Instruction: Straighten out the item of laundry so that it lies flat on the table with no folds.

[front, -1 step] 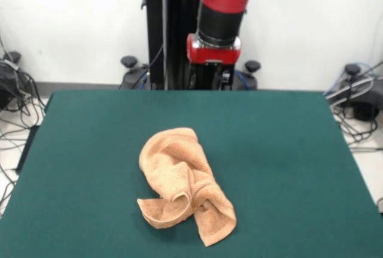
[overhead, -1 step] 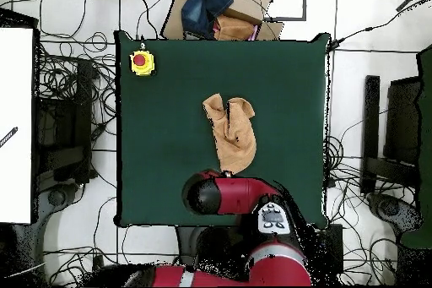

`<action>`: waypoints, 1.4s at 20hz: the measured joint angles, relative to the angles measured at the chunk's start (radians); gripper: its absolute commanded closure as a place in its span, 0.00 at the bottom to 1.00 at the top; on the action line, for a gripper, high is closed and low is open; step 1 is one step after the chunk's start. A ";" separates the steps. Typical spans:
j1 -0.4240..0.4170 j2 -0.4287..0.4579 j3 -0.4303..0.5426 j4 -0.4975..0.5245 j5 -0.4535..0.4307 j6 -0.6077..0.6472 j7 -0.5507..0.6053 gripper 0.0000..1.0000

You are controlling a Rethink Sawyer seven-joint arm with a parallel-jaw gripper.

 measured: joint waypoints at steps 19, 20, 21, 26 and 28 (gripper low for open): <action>0.002 0.062 0.000 -0.093 0.026 0.010 0.000 0.00; 0.000 0.067 0.000 -0.095 0.026 0.010 0.000 0.00; -0.002 0.072 0.000 -0.097 0.026 0.010 0.000 0.00; -0.020 0.114 0.000 -0.133 0.026 0.010 0.000 0.00; -0.027 0.126 0.000 -0.145 0.026 0.010 0.000 0.00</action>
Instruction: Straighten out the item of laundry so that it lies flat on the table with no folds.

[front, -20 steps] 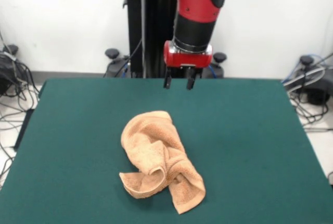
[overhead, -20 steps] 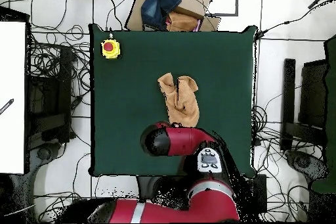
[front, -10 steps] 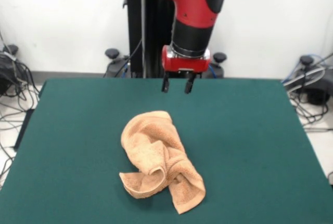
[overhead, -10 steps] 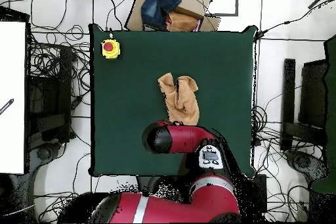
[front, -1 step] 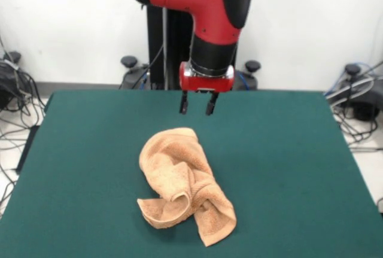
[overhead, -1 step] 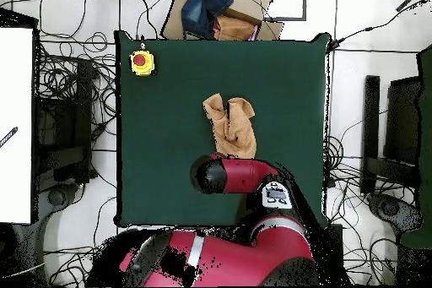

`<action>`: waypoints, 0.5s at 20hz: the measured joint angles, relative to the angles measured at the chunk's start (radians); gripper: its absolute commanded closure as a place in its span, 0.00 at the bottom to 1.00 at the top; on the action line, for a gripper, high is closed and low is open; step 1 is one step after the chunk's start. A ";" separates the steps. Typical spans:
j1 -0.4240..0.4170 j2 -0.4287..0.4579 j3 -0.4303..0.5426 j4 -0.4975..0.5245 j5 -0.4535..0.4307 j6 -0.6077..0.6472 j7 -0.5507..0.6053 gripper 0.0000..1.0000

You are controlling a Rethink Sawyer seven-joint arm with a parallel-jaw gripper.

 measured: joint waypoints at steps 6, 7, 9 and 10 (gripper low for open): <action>-0.011 0.022 0.000 -0.028 0.000 0.000 0.000 0.00; -0.011 0.025 0.000 -0.035 0.000 0.000 0.000 0.00; -0.010 0.033 0.000 -0.048 0.000 0.000 0.000 0.00; -0.010 0.036 0.000 -0.053 0.000 0.000 0.000 0.00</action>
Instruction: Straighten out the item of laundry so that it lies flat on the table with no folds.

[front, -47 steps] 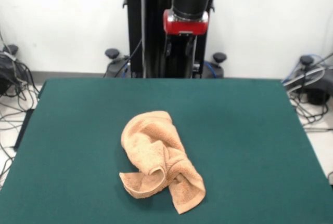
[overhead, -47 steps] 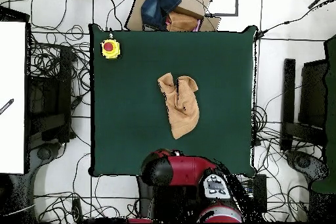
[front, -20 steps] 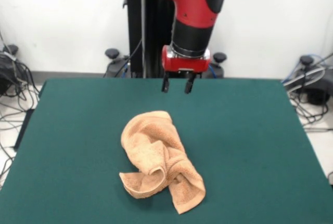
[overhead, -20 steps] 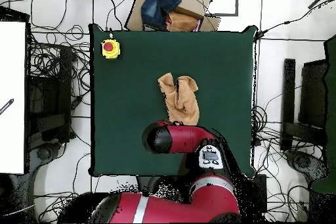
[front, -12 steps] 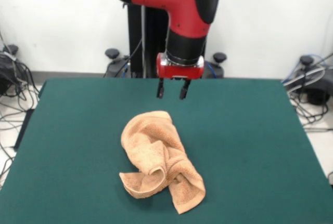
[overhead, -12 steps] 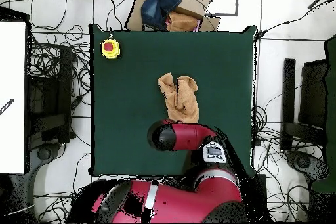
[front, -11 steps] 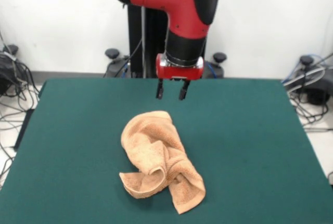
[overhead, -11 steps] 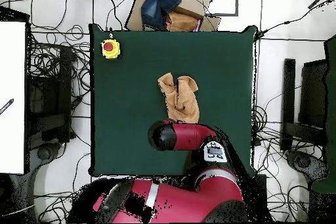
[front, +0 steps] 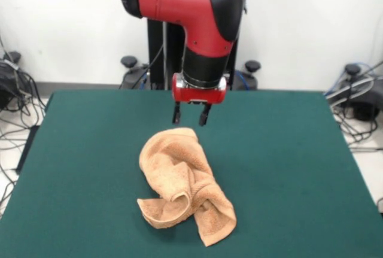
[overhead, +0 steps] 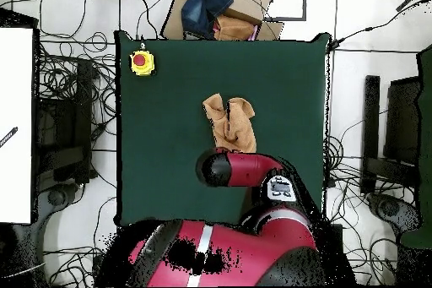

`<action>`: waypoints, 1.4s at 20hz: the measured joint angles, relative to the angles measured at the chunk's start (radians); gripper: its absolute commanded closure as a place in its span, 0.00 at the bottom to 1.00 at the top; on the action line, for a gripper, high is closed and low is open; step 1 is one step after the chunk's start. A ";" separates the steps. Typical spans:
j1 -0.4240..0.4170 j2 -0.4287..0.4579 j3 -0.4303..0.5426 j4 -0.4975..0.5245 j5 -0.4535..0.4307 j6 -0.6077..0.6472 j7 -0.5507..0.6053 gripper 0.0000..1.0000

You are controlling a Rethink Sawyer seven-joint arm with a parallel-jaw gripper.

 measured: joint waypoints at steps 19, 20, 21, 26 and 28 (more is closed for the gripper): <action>0.000 0.091 0.004 -0.264 0.000 0.155 0.000 0.00; 0.000 0.102 0.005 -0.292 0.000 0.175 0.000 0.00; 0.000 0.109 0.006 -0.309 0.001 0.186 0.000 0.00; -0.007 0.120 0.015 -0.356 0.001 0.212 0.000 0.00; -0.012 0.120 0.017 -0.354 0.001 0.212 0.000 0.00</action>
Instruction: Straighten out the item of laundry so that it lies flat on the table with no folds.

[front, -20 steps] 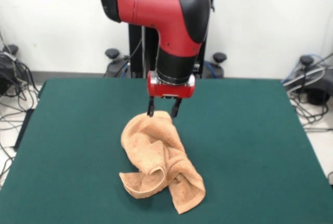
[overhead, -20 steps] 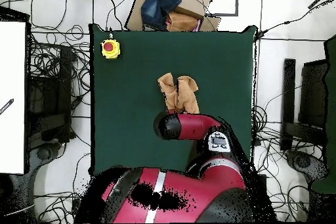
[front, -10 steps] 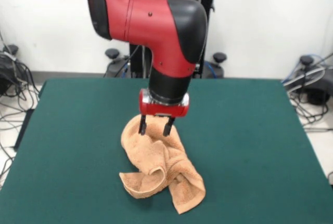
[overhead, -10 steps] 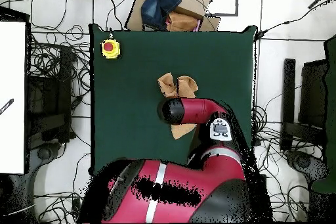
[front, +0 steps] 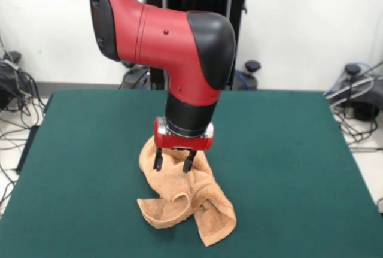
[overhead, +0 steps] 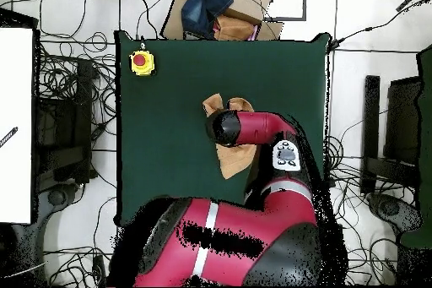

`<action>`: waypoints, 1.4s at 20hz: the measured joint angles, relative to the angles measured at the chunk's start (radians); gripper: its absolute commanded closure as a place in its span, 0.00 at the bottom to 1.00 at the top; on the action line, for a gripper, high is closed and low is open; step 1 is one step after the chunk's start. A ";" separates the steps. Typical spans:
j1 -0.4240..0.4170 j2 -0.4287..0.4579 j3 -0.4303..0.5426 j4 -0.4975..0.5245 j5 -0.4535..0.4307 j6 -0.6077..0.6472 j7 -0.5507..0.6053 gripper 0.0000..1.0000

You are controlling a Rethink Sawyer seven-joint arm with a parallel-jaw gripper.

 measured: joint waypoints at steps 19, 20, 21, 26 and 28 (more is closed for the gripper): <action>-0.030 0.073 0.001 0.043 0.000 0.000 0.000 0.00; -0.030 0.079 0.001 0.045 0.000 0.000 0.000 0.00; -0.029 0.088 0.001 0.045 0.000 -0.001 0.000 0.00; -0.029 0.110 0.001 0.045 0.000 -0.025 0.000 0.00; -0.029 0.124 0.001 0.045 0.000 -0.051 0.000 0.00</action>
